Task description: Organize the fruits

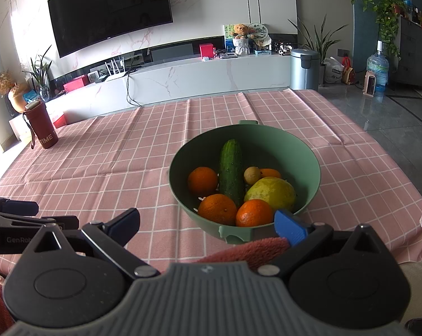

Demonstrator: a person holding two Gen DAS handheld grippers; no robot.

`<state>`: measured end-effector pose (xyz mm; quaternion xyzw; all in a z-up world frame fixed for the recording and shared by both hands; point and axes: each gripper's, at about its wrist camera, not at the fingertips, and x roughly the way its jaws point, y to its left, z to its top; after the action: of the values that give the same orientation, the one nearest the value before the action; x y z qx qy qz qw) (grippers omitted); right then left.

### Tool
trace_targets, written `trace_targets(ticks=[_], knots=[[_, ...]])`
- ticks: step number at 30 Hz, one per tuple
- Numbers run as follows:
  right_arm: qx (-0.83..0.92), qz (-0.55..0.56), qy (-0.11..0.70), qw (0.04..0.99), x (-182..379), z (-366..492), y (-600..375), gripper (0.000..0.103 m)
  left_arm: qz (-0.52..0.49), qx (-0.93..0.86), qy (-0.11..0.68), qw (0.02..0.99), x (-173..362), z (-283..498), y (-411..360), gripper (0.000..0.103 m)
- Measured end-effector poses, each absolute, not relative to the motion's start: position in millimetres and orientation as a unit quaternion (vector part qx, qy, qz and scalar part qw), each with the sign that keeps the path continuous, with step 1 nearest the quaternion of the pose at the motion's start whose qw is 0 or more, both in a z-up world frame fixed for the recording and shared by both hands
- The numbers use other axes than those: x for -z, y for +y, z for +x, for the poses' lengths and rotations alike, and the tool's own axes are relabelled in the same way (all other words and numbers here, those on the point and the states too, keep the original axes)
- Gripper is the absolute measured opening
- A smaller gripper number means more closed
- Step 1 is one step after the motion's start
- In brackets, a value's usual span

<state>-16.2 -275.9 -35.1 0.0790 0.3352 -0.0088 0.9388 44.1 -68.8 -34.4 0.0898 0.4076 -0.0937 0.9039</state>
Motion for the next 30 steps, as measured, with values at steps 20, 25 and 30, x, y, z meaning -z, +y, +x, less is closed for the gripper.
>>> trace_targets(ticks=[20,25,30], knots=[[0.007,0.078,0.337,0.938,36.9,-15.3,-276.4,0.098,0.097,0.096,0.402,0.906,29.1,41.1,-72.0,0.090],[0.007,0.078,0.337,0.938,37.0,-15.3,-276.4,0.098,0.098,0.099,0.400,0.906,28.1,40.8,-72.5,0.090],[0.007,0.078,0.337,0.938,36.6,-15.3,-276.1,0.098,0.097,0.102,0.395,0.908,27.6,39.4,-72.6,0.089]])
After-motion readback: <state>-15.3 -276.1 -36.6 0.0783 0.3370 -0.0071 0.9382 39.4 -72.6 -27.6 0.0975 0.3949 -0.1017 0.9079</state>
